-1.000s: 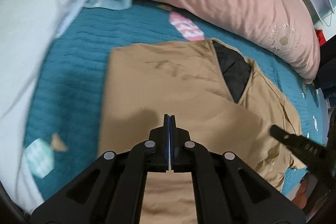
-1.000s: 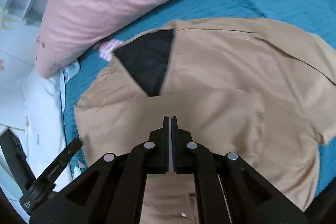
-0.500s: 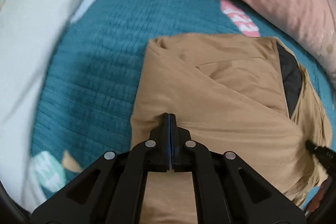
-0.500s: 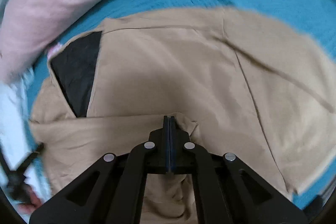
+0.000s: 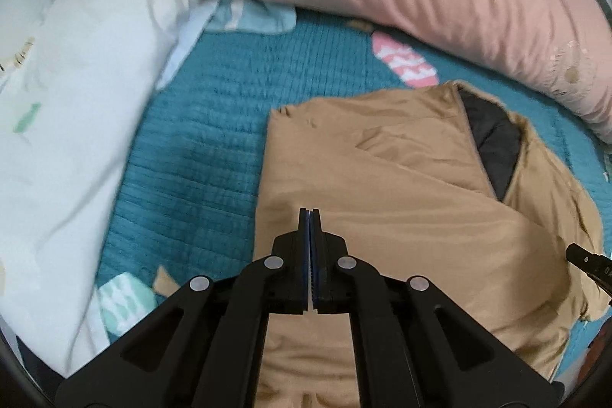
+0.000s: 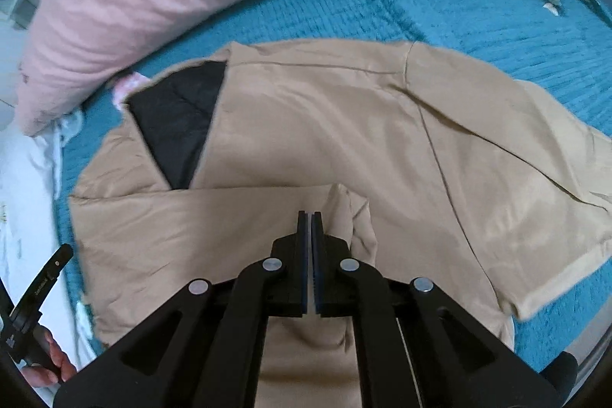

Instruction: Fold large clothes

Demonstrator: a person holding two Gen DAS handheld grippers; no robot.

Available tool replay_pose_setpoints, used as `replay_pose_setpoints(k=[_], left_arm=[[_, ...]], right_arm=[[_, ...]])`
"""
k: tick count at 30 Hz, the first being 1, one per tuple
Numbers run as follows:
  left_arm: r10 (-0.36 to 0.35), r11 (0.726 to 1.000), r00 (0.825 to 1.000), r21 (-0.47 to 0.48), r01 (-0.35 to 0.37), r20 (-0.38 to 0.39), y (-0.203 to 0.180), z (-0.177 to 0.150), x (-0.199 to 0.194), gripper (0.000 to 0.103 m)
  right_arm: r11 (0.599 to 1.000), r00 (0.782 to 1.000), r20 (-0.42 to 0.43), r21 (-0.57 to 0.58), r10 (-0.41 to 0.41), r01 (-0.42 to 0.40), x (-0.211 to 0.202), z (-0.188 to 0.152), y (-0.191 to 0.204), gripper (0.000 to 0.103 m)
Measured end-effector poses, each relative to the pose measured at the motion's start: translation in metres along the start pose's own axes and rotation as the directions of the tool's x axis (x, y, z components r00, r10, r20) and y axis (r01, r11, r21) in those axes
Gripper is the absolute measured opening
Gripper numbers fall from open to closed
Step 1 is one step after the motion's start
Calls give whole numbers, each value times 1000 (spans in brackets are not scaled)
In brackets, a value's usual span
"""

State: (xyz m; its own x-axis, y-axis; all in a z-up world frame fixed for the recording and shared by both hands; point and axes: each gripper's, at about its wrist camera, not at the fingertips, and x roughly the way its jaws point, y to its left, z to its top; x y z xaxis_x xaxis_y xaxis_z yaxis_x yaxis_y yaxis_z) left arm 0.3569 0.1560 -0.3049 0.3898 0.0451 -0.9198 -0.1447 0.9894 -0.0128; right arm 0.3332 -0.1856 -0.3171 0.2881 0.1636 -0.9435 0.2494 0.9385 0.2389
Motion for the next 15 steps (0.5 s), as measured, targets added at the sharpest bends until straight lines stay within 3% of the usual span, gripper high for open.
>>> replay_pose_setpoints(k=[7, 15], left_arm=[[-20, 999, 997, 40, 17, 74, -20, -17, -64, 3], [-52, 993, 993, 114, 41, 102, -58, -62, -113, 3]], right_arm=[[999, 998, 62, -29, 19, -17, -52, -23, 10, 2], [998, 987, 152, -37, 49, -44, -120, -57, -6, 2]])
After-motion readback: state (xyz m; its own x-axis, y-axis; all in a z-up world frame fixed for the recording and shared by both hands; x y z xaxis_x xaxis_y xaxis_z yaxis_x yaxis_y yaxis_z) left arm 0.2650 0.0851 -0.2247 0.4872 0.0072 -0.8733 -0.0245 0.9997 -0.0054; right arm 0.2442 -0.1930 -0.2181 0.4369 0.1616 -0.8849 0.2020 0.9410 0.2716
